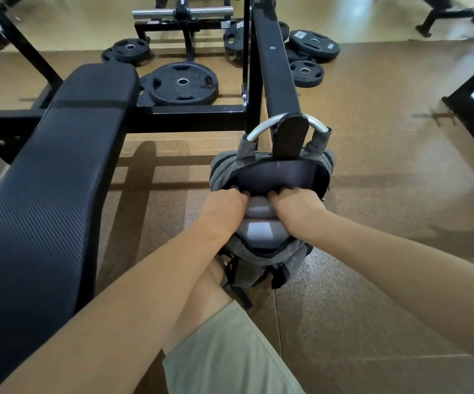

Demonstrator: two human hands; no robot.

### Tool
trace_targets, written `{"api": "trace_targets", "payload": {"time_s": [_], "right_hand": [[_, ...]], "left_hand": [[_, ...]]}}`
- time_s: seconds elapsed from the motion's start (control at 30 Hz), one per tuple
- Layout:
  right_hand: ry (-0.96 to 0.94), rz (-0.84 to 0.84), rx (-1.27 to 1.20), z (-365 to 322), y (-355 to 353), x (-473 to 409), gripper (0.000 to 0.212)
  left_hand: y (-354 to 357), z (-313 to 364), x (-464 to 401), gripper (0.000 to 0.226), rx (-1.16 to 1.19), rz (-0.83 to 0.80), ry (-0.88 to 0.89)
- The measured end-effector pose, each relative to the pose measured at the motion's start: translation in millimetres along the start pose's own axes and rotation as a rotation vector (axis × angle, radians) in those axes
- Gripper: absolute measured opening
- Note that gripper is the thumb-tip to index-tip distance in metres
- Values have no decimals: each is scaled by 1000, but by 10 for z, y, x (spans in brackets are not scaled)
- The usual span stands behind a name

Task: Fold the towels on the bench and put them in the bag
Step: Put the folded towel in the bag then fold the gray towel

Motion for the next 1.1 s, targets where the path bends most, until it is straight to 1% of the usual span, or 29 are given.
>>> {"api": "trace_targets", "payload": {"time_s": [0.13, 0.2, 0.23, 0.3, 0.33, 0.37, 0.4, 0.43, 0.47, 0.5, 0.53, 0.57, 0.6, 0.63, 0.67, 0.7, 0.73, 0.77, 0.8, 0.83, 0.87, 0.9, 0.93, 0.97, 1.0, 1.03, 1.1], "right_hand": [[51, -98, -113, 44, 54, -18, 37], [66, -77, -159, 125, 12, 13, 42], [73, -50, -190, 188, -36, 49, 47], [98, 30, -347, 342, -136, 172, 54], [127, 117, -467, 425, -173, 261, 50], [173, 234, -592, 496, -188, 359, 40], [245, 346, -706, 561, -188, 458, 29], [343, 418, -821, 620, -147, 540, 20], [458, 435, -939, 668, -73, 597, 15], [573, 390, -1054, 698, 37, 617, 14], [659, 293, -1163, 706, 165, 603, 17], [699, 163, -1270, 692, 308, 573, 25], [700, 43, -1389, 663, 444, 535, 34], [679, -36, -1506, 633, 558, 501, 40], [658, -67, -1600, 618, 644, 479, 43], [649, -55, -1665, 614, 689, 472, 44], [649, -18, -1697, 626, 710, 478, 43], [648, 21, -1705, 647, 716, 490, 42], [642, 47, -1694, 669, 719, 498, 41], [629, 56, -1672, 689, 725, 489, 42], [614, 52, -1643, 703, 724, 473, 43], [608, 42, -1611, 713, 724, 448, 41], [618, 33, -1577, 722, 722, 421, 37], [636, 33, -1538, 735, 728, 390, 28], [648, 31, -1499, 750, 734, 365, 19], [648, 21, -1475, 758, 729, 351, 13], [628, -7, -1497, 775, 710, 349, 10]], "left_hand": [[8, -31, 49, 35, 22, -26, -38], [-60, -28, 116, 35, 65, 33, -40], [-119, -40, 168, 33, 89, 106, -29], [-249, -121, 325, 22, 168, 303, 29], [-295, -197, 409, 17, 230, 404, 45], [-295, -293, 486, 14, 303, 476, 17], [-278, -398, 538, 12, 396, 494, -59], [-217, -497, 545, 14, 527, 447, -159], [-133, -562, 530, 18, 692, 341, -263], [-38, -580, 500, 27, 873, 197, -344], [47, -554, 463, 38, 1033, 56, -392], [107, -510, 429, 46, 1132, -44, -411], [137, -458, 405, 48, 1166, -99, -412], [159, -404, 379, 45, 1156, -109, -413], [175, -362, 357, 42, 1116, -80, -430], [162, -330, 362, 40, 1052, -22, -460], [98, -290, 393, 39, 940, 57, -483], [19, -229, 427, 39, 799, 167, -465], [-83, -129, 480, 39, 684, 293, -388], [-192, -7, 530, 41, 636, 387, -270], [-308, 138, 581, 47, 640, 403, -128], [-382, 276, 616, 57, 633, 343, 4], [-416, 410, 636, 67, 572, 242, 116], [-401, 518, 641, 72, 463, 145, 206], [-366, 591, 646, 69, 359, 84, 267], [-319, 626, 637, 60, 294, 67, 298], [-250, 635, 593, 42, 291, 95, 306]]}}
Point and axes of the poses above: each hand's wrist, its own x-axis away from the middle knuckle, its own y-axis out of the palm, z = x × y, the point moved 2 cm from there along -x, towards the middle knuckle, and after that the axes turned 3 degrees about y, right-handed, at the moved point
